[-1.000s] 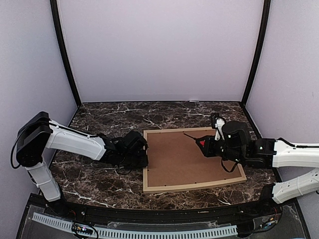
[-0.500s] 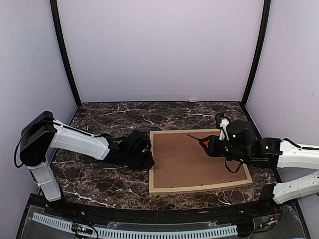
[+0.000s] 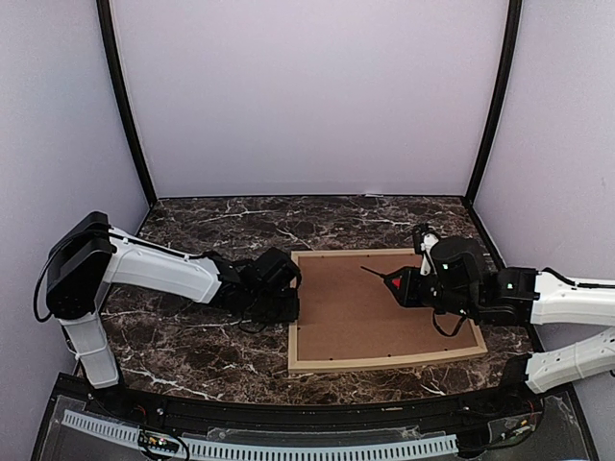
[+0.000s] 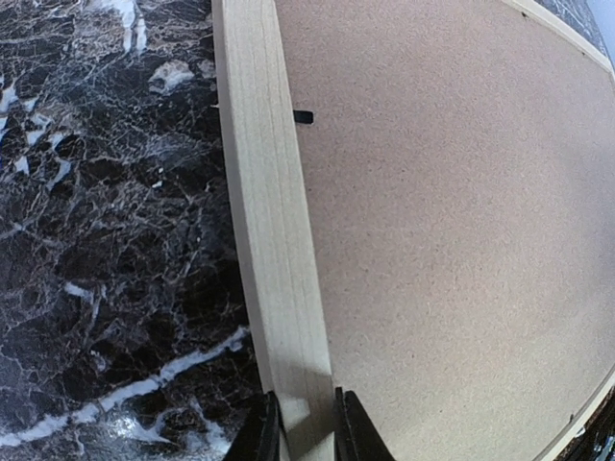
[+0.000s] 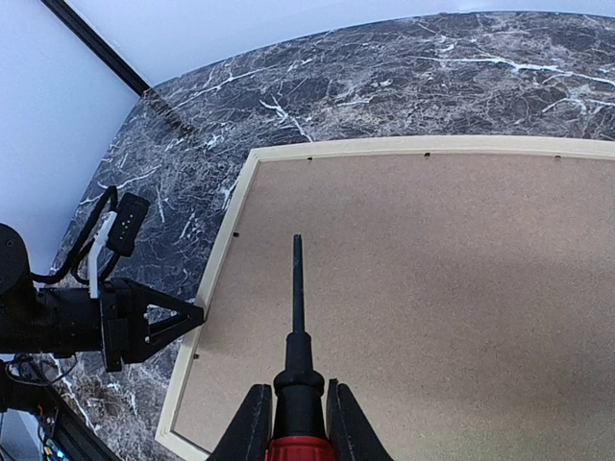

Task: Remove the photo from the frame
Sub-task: Move the photo frame to the center of the board.

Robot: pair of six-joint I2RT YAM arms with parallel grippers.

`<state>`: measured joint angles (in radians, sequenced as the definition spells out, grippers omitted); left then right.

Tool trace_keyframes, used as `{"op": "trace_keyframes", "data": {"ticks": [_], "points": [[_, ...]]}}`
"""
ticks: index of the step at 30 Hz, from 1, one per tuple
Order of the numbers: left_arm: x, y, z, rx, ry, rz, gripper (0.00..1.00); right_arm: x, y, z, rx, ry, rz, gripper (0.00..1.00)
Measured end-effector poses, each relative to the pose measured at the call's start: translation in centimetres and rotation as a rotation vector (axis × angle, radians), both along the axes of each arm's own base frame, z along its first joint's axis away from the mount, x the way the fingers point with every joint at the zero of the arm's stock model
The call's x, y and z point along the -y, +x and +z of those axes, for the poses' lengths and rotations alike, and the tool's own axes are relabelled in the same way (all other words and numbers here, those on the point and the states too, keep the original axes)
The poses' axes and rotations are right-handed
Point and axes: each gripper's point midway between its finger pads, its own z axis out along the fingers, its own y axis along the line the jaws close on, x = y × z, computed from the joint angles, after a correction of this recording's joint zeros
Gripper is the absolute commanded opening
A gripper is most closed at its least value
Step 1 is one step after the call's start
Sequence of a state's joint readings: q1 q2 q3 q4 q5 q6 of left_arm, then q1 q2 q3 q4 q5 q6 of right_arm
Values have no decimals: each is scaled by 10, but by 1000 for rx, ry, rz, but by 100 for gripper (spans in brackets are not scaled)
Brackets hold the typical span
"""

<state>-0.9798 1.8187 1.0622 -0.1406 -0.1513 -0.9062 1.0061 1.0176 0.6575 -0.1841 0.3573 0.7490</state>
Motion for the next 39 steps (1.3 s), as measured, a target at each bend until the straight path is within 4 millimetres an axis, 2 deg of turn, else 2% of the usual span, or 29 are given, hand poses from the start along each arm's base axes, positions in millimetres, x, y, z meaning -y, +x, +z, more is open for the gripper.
{"op": "trace_keyframes", "data": {"ticks": [6, 13, 16, 18, 23, 28, 32, 35, 39], "points": [[-11, 14, 0, -15, -13, 63, 15, 0, 0, -1, -3, -4, 1, 0], [-41, 36, 0, -17, -49, 189, 14, -2, 1, -5, -9, -12, 3, 0], [-59, 37, -2, -22, -51, 241, 15, -3, 1, -11, -20, -28, 9, 0], [-86, 28, -20, -59, 3, 294, 15, -5, 0, -15, -31, -37, 17, 0], [-111, 23, -20, -50, -13, 350, 16, -10, 0, -20, -45, -50, 28, 0], [-122, 12, -18, -18, -31, 321, 24, -14, 1, -18, -45, -40, 36, 0], [-126, 9, -9, 16, -17, 270, 43, -16, 3, -15, -41, -34, 37, 0], [-120, 14, 10, 62, -25, 222, 51, -18, 4, -12, -36, -30, 38, 0], [-102, 30, 44, 136, -58, 158, 55, -18, 4, -11, -35, -30, 39, 0]]}}
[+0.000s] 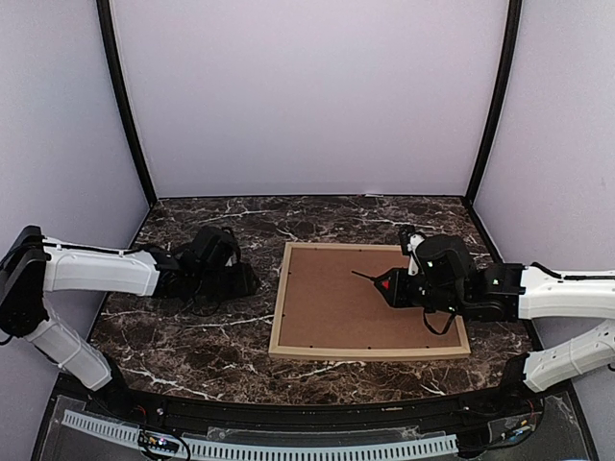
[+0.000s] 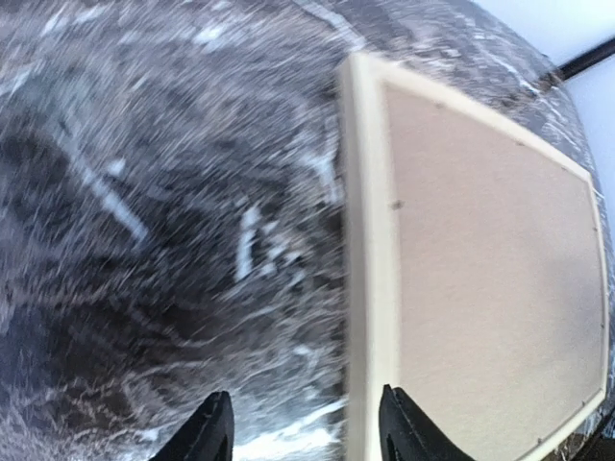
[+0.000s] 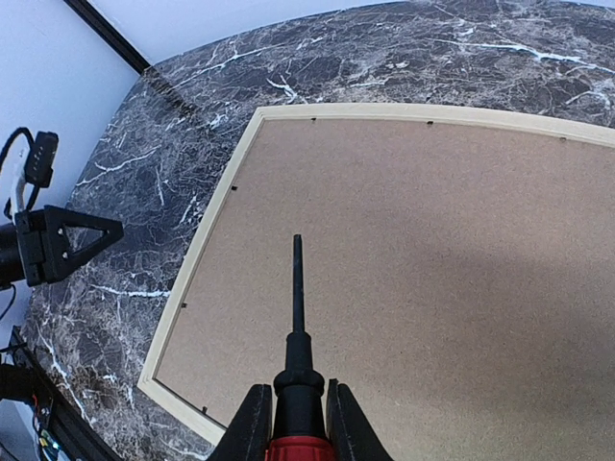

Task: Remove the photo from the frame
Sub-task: Move the photo frame to the center of the board.

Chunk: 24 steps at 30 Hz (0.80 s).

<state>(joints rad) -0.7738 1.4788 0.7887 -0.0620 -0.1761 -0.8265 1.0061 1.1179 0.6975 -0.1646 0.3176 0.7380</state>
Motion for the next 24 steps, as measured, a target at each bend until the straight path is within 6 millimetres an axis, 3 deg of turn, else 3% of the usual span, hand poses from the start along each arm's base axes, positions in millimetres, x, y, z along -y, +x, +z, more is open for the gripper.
{"op": "trace_keyframes", "data": {"ticks": [4, 7, 16, 24], "points": [[25, 19, 30, 61, -12, -75, 56, 0, 0, 0, 0, -1, 0, 0], [42, 34, 31, 63, 22, -115, 57, 1, -1, 2, 3, 2, -2, 0], [62, 56, -26, -39, 193, -180, 57, 12, -3, 19, 38, 36, -20, 0], [72, 71, -37, -39, 231, -185, 48, 21, -7, 10, 27, 8, -28, 0]]}}
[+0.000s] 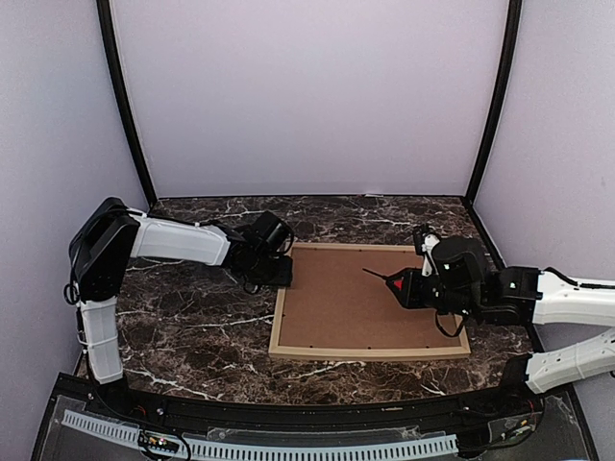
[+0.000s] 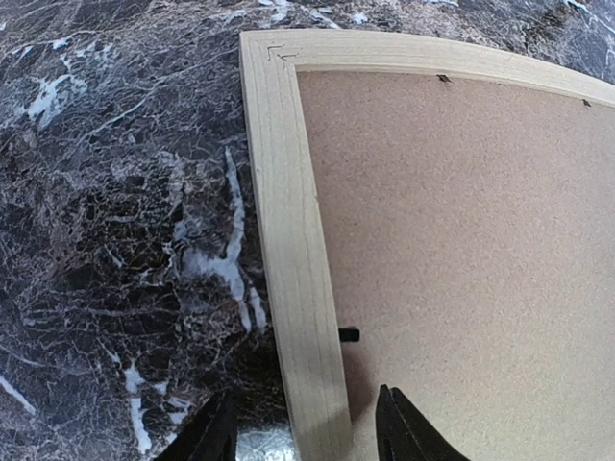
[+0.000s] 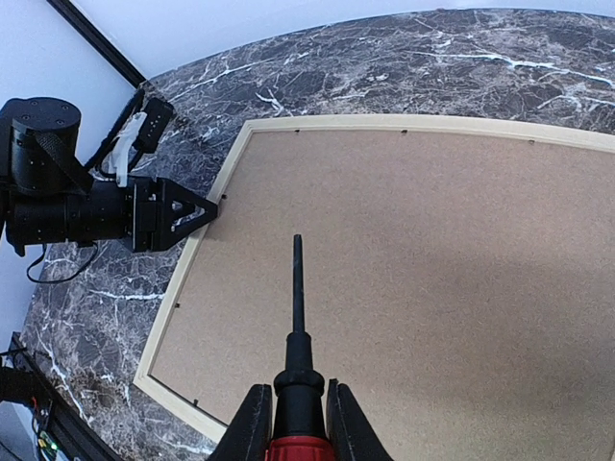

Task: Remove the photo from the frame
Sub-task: Move the photo frame to the center of the board.

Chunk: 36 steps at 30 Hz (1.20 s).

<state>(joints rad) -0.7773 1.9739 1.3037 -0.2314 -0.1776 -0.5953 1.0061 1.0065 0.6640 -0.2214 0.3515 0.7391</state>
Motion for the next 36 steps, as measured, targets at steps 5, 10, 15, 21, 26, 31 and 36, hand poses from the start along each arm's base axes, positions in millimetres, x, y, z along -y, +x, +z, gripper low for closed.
{"op": "trace_keyframes", "data": {"ticks": [5, 10, 15, 21, 26, 31, 36], "points": [[1, 3, -6, -3, 12, 8, 40, 3, 0, -2, -2, -13, -8, 0], [4, 4, -7, 4, 8, 23, 22, 4, 0, -3, -3, -19, -10, 0], [1, 7, -6, 15, 2, 61, 12, 4, 0, -3, -3, -18, -11, 0], [-2, 7, -8, 17, -18, 99, 10, 4, 0, -3, -4, -20, -10, 0], [-15, 6, -9, 25, -36, 148, 10, 3, 0, -6, -10, -27, -9, 0], [-48, 1, -10, 14, -35, 231, 10, 1, 1, -9, -15, -30, -5, 0], [-86, -6, -11, 11, -22, 339, 10, -3, 1, -12, -23, -30, 4, 0]]}}
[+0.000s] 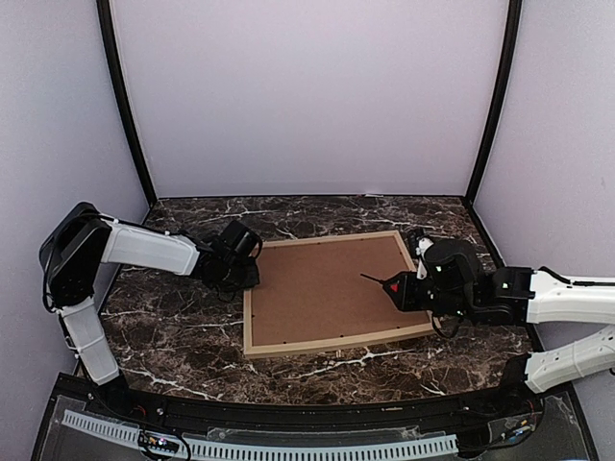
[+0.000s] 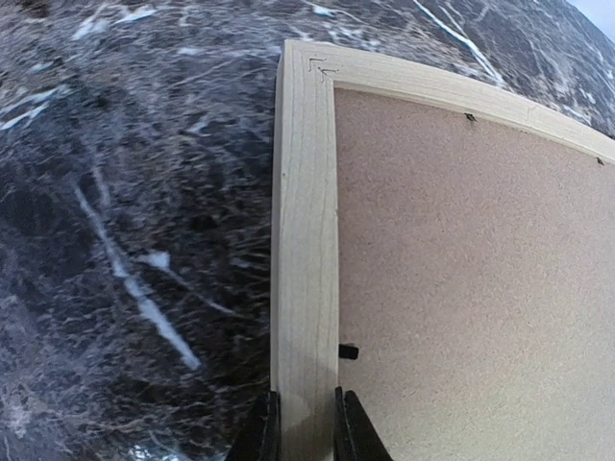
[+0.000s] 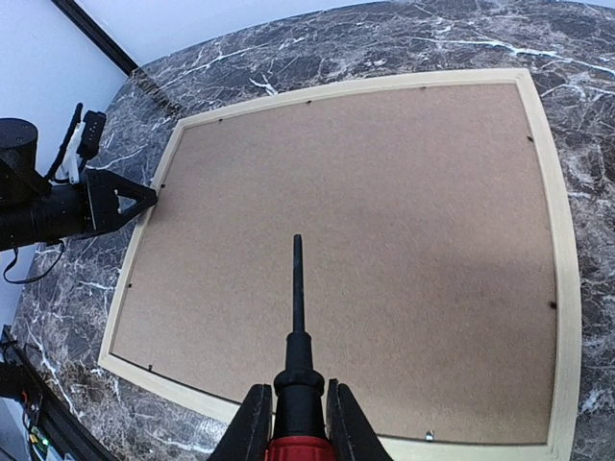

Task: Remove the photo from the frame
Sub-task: Move the photo frame to the center of the board.

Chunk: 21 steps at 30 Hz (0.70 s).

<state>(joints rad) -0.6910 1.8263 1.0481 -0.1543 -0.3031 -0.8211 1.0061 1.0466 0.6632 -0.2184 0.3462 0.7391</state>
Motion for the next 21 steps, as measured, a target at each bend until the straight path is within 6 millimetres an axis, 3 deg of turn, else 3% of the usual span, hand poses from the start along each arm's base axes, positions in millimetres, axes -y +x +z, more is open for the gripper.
{"op": "trace_keyframes", "data": {"ticks": [4, 9, 21], "points": [[-19, -7, -1, 2, -3, 75, 10, -3, 0, -2, -7, 2, 9, 0], [-29, -18, -2, 14, -60, 129, 11, -4, 0, -1, -6, 6, 12, 0], [-21, -43, -1, 18, -138, 186, 17, -6, 0, 0, -6, 19, 16, 0]]}}
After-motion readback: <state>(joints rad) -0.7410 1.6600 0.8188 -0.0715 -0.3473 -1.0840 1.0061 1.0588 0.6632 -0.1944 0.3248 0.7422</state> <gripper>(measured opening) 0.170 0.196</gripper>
